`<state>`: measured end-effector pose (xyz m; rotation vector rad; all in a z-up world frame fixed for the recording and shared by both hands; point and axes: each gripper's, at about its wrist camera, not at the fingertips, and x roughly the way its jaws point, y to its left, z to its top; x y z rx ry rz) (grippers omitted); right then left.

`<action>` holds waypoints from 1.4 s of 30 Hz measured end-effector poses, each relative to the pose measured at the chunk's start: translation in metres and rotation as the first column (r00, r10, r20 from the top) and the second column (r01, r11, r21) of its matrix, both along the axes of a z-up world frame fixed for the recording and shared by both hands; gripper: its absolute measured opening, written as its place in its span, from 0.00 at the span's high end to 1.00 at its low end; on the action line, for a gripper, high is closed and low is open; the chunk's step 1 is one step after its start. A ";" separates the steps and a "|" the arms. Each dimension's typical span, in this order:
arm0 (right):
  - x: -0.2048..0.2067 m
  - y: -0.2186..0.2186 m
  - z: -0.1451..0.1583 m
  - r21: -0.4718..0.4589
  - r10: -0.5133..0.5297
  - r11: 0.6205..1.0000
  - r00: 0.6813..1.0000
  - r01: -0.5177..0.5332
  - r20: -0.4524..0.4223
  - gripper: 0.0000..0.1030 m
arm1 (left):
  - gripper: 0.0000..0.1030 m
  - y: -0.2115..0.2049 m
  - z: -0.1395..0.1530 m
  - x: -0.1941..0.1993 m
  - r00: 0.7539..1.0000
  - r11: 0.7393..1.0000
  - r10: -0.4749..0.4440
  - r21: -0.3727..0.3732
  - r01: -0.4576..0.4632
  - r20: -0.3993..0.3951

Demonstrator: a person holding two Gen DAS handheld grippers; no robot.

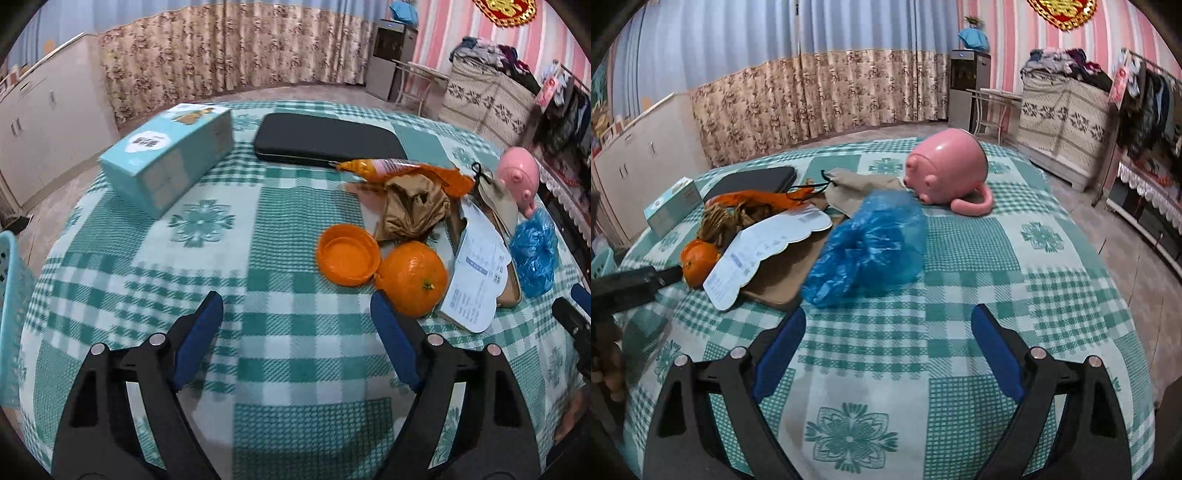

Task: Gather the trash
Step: 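Move both grippers back to the table and grasp the orange lid with the left gripper, then carry the orange lid toward the basket while the right gripper grasps an orange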

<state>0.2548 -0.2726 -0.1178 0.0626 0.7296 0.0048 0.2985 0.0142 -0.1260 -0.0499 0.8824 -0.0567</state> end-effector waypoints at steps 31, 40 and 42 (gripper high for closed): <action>0.008 0.089 0.013 -0.065 0.148 0.987 0.988 -0.144 0.054 0.13 | 0.62 0.060 0.028 -0.042 0.997 0.998 0.036 0.044 -0.039 0.063; 0.035 0.158 0.010 -0.150 0.257 0.956 0.966 -0.251 0.024 0.14 | 0.62 0.133 0.043 -0.081 0.981 0.987 0.159 0.002 -0.160 0.112; 0.042 0.166 0.005 -0.163 0.264 0.952 0.965 -0.261 -0.004 0.15 | 0.62 0.140 0.044 -0.085 0.978 0.984 0.177 -0.007 -0.177 0.115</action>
